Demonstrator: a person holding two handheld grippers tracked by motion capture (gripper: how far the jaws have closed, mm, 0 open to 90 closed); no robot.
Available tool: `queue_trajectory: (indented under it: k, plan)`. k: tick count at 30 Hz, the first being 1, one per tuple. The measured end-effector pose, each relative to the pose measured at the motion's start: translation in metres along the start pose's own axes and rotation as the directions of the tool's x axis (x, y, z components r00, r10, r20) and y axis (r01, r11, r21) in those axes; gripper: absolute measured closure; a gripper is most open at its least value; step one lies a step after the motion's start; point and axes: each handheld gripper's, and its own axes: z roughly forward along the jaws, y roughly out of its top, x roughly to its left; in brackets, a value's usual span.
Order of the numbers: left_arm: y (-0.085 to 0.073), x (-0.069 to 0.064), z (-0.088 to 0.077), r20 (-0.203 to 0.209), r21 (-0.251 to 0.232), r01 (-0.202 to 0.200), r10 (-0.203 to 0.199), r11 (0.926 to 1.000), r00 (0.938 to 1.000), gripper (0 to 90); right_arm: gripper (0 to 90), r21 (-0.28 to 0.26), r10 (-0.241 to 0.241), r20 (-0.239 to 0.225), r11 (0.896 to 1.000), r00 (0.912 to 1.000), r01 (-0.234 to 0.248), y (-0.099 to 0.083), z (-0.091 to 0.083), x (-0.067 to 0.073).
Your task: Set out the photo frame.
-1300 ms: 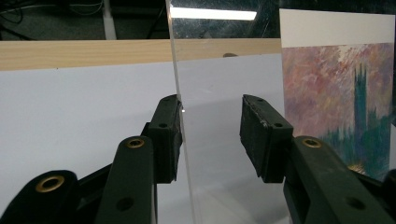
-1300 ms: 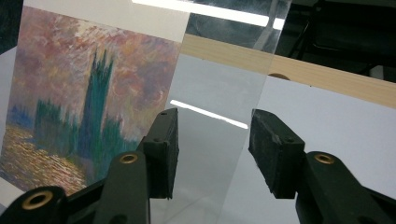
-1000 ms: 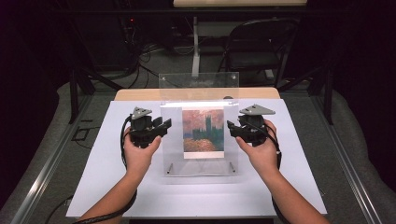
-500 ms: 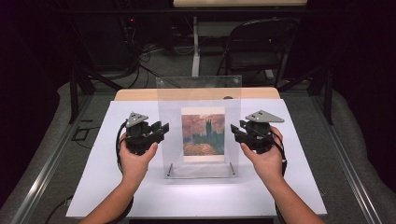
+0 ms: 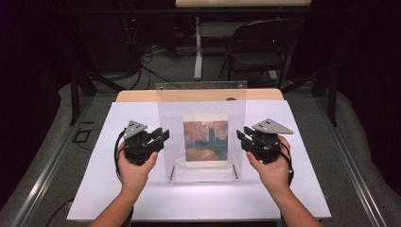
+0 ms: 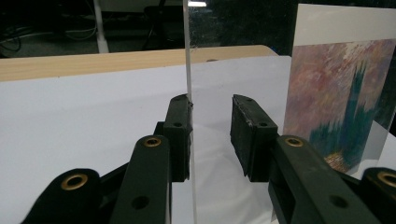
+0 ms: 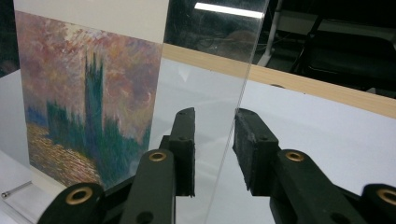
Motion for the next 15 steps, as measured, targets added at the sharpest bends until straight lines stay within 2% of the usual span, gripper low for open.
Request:
queue_trajectory:
  k: [15]
  plan:
    - [-0.011, -0.005, -0.013, 0.026, -0.026, -0.006, 0.007, 0.9996, 0.9996, 67.7, 69.2, -0.042, 0.019, -0.031, 0.999, 0.9993, -0.021, -0.012, -0.015, 0.004]
